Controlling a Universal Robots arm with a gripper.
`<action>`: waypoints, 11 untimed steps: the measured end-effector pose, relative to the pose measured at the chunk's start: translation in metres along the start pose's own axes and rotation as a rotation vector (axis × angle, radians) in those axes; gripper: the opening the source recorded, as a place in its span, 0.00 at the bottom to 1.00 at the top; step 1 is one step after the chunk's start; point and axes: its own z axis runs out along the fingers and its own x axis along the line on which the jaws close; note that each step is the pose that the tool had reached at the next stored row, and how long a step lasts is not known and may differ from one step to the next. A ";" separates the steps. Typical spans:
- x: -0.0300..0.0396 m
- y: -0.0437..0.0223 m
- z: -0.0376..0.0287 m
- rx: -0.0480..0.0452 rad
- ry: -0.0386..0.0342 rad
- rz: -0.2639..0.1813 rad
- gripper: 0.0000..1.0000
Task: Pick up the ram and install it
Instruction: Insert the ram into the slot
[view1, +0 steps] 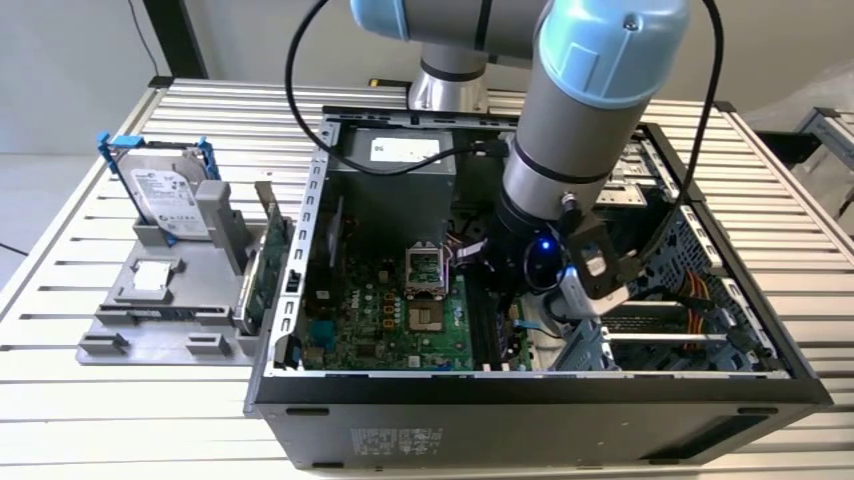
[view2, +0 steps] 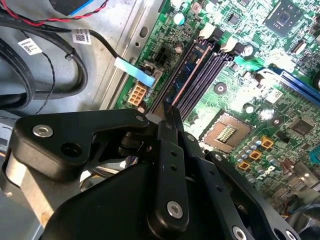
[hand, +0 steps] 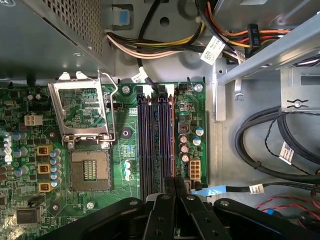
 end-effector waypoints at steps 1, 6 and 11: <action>0.0001 0.0000 0.0007 0.0001 0.0000 0.000 0.00; -0.0004 -0.0005 0.0014 0.0003 0.0029 0.000 0.00; -0.0008 -0.0008 0.0013 0.0035 0.0083 0.000 0.00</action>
